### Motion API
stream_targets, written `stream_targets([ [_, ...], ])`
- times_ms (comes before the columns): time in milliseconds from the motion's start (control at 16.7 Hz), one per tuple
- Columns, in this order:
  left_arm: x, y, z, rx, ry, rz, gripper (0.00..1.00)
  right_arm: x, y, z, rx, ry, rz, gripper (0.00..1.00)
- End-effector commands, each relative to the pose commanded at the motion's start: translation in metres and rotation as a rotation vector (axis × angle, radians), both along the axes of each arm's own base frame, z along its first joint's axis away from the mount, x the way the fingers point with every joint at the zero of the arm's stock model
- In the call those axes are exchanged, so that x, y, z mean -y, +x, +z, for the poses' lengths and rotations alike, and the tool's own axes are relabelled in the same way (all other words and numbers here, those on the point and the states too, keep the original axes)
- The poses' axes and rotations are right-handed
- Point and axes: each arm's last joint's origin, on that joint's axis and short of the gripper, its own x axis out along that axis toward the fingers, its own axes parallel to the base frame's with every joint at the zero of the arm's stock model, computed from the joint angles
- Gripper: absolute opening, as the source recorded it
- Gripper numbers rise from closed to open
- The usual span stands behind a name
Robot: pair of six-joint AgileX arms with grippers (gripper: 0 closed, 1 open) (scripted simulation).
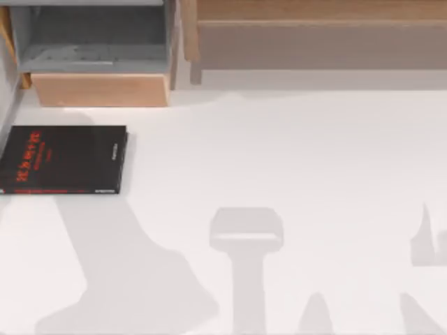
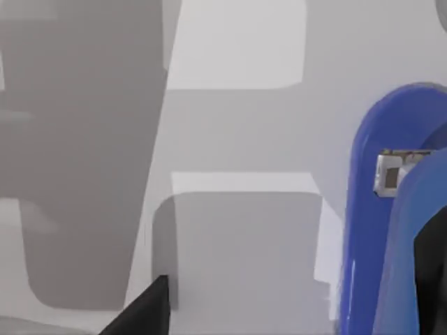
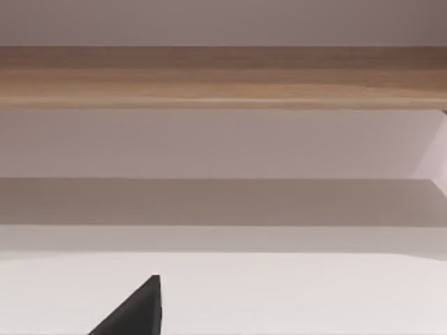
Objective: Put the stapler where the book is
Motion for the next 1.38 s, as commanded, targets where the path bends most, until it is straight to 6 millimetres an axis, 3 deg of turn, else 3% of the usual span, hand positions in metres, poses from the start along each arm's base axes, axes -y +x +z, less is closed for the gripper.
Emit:
stream_targets([
  [660,0.0,0.0,0.0,0.0,0.0,0.0,0.02,0.0,0.0,0.0,0.0,0.0,0.0,1.0],
  [1260,-0.001,0.0,0.001,0.002,0.001,0.001,0.0,0.0,0.0,0.0,0.0,0.0,0.0,1.0],
  [1380,-0.003,-0.003,0.014,0.022,0.002,0.016,0.0,0.0,0.0,0.0,0.0,0.0,0.0,1.0],
])
